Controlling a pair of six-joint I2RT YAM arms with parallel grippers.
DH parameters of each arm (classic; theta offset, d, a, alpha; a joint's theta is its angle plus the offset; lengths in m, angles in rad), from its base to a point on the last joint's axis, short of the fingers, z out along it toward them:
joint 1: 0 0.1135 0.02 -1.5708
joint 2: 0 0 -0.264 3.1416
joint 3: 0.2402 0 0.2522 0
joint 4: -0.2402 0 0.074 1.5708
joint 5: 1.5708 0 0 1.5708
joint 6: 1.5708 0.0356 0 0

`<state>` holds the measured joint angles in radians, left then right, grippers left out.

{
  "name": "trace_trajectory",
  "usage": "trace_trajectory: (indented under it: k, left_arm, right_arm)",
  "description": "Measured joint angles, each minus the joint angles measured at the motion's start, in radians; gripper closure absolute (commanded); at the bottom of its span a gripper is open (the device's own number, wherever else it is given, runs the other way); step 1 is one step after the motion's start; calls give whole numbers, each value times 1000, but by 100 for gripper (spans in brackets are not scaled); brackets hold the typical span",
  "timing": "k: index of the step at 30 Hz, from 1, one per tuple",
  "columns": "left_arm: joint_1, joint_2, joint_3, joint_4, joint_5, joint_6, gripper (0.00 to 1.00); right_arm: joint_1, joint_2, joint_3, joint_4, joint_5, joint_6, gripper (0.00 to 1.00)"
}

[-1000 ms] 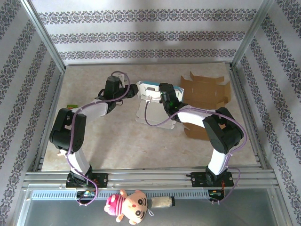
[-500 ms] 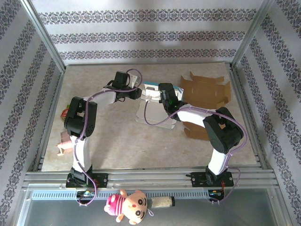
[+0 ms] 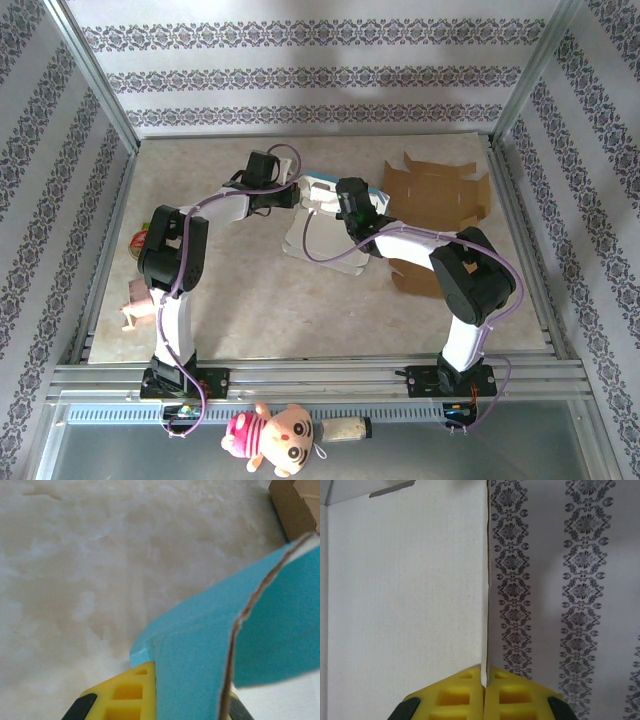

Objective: Fold the paper box

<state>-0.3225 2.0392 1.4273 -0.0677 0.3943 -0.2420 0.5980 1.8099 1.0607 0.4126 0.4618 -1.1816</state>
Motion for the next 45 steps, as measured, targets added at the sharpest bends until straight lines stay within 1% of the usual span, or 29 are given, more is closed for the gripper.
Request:
trace_trajectory:
  k: [7,11,14,17,20,22,24,25,27,28,29,32,36,39,41,43,45]
  left_arm:
    - [-20,0,24,-20,28,-115,100]
    - [-30,0,31,-33,39,-159,100]
    - [-39,-2,12,-22,32,-185,100]
    - [-43,-3,-40,20,23,-190,100]
    - [-44,-9,-64,59,13,-180,100]
    - [-45,-13,-76,72,-4,-153,100]
    - [-45,-15,-84,83,-17,-124,100]
    - [-45,-17,-89,90,-23,-106,100]
    - [-47,-19,-94,99,-38,-74,100]
    - [-50,-19,-94,102,-46,-55,100]
    - [-52,-19,-95,104,-52,-42,100]
    - [-65,-19,-95,109,-67,5,100]
    - [-82,-19,-96,118,-81,40,100]
    - [-90,-19,-101,128,-86,56,100]
    - [-92,-19,-101,130,-87,60,100]
    - [-93,-19,-101,130,-90,63,100]
    - [-96,-19,-101,130,-92,65,100]
  right_arm:
    - [0,3,0,4,29,20,100]
    - [0,3,0,10,36,25,99]
    - [1,3,0,10,38,32,95]
    - [9,4,-8,3,36,32,86]
    - [21,4,-17,4,27,33,73]
    - [27,2,-23,0,9,42,62]
    - [31,-14,-31,-30,-21,63,47]
    - [32,-34,-36,-66,-50,88,40]
    - [32,-87,-38,-151,-116,126,28]
    - [32,-124,-38,-200,-163,163,24]
    - [32,-157,-38,-237,-204,190,22]
    - [9,-275,-15,-372,-397,320,18]
    - [-49,-373,28,-459,-633,503,17]
    - [-138,-392,73,-480,-829,709,18]
    - [-229,-372,121,-484,-945,901,25]
    - [-312,-326,180,-480,-1025,1094,29]
    - [-378,-256,238,-475,-1088,1285,31]
